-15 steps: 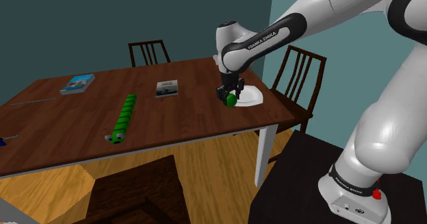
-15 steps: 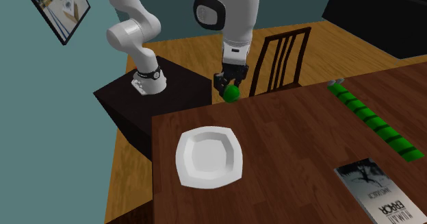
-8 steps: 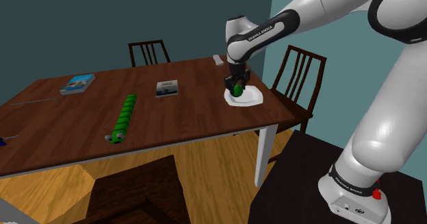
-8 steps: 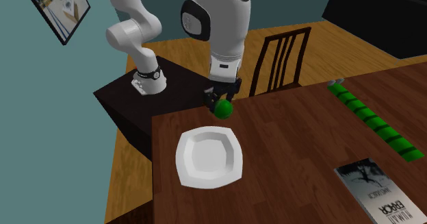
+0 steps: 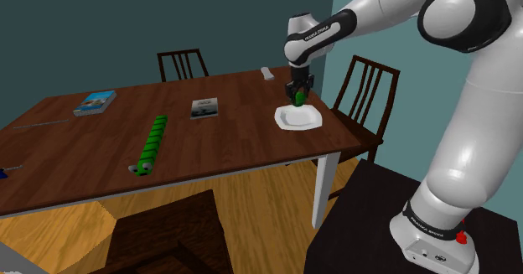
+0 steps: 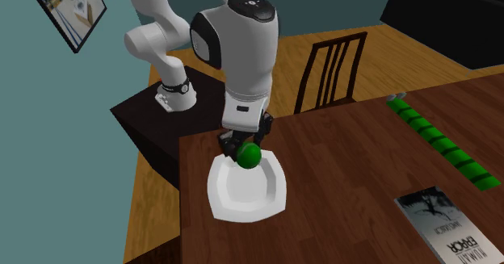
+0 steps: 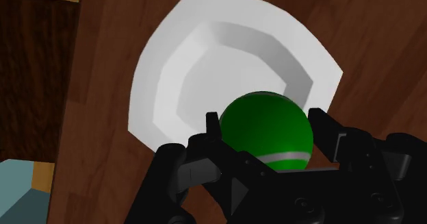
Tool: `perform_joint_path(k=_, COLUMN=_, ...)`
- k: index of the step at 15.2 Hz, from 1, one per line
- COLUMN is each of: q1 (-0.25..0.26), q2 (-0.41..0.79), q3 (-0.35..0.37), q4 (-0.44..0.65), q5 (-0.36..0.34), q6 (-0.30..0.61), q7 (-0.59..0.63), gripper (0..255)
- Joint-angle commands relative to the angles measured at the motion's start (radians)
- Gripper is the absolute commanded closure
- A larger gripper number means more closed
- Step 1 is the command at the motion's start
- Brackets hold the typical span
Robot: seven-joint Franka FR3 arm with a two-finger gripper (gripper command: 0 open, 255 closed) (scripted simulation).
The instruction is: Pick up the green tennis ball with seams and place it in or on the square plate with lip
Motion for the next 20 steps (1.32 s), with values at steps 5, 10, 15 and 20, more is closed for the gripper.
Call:
perform_joint_path(k=5, q1=-0.018, q2=0.053, q3=-0.012, q4=0.014, q5=0.007, q6=0.040, q7=-0.032, gripper=255)
perform_joint_path(k=10, q1=-0.019, q2=0.083, q3=-0.011, q4=-0.016, q5=0.008, q6=0.101, q7=-0.031, gripper=255)
perform_joint_path(k=15, q1=-0.021, q2=0.122, q3=-0.010, q4=-0.042, q5=0.011, q6=0.165, q7=-0.029, gripper=255)
perform_joint_path(k=20, q1=-0.021, q2=0.122, q3=-0.010, q4=-0.042, q5=0.011, q6=0.165, q7=-0.029, gripper=255)
